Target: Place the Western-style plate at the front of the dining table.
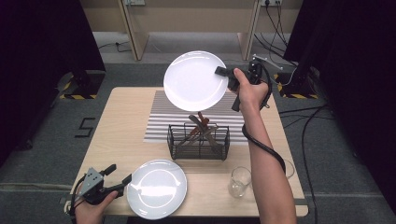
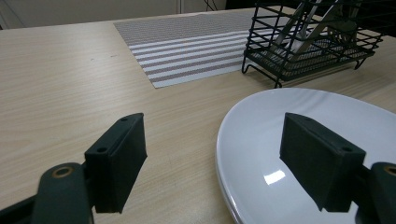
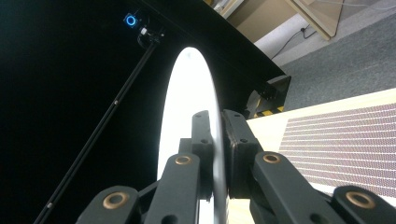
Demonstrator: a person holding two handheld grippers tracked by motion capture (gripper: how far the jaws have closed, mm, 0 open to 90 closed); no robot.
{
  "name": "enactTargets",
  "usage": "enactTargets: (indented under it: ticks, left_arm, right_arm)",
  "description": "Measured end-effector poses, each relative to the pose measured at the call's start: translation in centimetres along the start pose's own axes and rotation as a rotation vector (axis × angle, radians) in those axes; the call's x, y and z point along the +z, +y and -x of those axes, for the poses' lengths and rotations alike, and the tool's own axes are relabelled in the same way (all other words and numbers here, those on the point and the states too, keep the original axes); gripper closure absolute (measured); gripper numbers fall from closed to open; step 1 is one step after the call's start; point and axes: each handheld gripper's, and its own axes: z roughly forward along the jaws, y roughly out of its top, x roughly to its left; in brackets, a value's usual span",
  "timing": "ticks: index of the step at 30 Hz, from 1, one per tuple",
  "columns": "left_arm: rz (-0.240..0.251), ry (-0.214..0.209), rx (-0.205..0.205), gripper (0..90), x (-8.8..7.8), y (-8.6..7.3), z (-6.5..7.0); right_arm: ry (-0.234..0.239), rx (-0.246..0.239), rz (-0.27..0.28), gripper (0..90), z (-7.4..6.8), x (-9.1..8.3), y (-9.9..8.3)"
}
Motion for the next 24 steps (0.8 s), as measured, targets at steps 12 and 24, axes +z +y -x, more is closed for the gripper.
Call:
enactTargets:
  ticks: [12, 24]
  left_arm:
    - [0.0, 0.0, -0.001, 22.3, -0.04, -0.01, -0.03]
    - [0.0, -0.001, -0.005, 22.2, -0.04, -0.01, -0.03]
  right_arm:
    - [-0.017, 0.003, 0.004, 84.3, 0.31, 0.4, 0.13]
    - [-0.042, 0.005, 0.014, 84.3, 0.91, 0.53, 0.36]
